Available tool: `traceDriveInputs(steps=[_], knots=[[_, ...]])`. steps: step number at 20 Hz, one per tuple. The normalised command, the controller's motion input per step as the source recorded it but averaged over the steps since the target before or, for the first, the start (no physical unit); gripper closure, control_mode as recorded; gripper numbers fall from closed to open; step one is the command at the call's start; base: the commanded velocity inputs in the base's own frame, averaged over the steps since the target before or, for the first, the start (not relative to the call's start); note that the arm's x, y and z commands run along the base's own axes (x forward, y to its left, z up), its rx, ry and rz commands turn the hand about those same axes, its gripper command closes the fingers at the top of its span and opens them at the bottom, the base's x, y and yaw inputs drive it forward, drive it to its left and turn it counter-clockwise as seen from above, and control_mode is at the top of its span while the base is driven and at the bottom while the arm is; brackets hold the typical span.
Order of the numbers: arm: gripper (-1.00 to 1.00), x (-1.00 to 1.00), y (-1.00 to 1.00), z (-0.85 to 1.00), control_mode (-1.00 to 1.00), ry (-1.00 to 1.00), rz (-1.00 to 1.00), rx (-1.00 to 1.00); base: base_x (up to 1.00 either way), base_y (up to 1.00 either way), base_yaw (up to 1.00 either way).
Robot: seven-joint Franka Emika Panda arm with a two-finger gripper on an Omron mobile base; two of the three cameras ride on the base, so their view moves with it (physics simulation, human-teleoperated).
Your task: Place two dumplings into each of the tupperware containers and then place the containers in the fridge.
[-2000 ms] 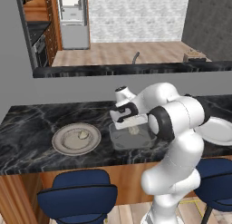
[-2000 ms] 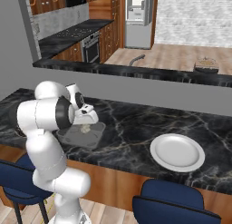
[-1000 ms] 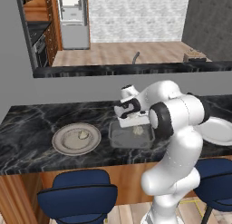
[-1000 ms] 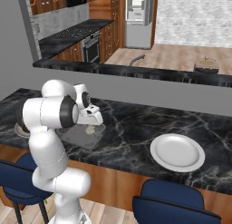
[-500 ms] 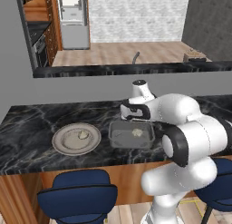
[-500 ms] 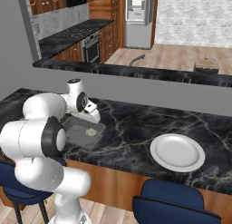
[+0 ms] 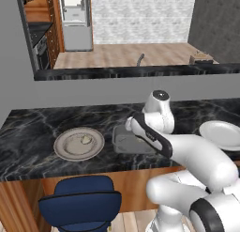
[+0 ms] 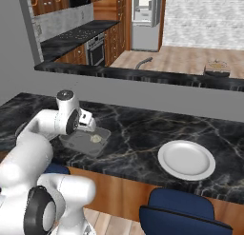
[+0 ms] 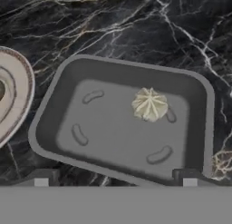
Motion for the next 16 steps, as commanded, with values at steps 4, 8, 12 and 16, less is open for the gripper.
traceDriveInputs(steps=[4,8,12,16], knots=[[-1.0,0.39,0.94,0.23,-1.0,0.13,0.39,-0.01,0.0,0.0,0.0],[-1.0,0.26,0.96,0.1,-1.0,0.14,0.13,-0.03,0.0,0.0,0.0],[-1.0,0.38,1.0,0.02,-1.0,0.19,0.01,-0.09,0.0,0.0,0.0],[-1.0,0.37,0.99,-0.01,-1.0,0.17,0.0,-0.18,0.0,0.0,0.0]])
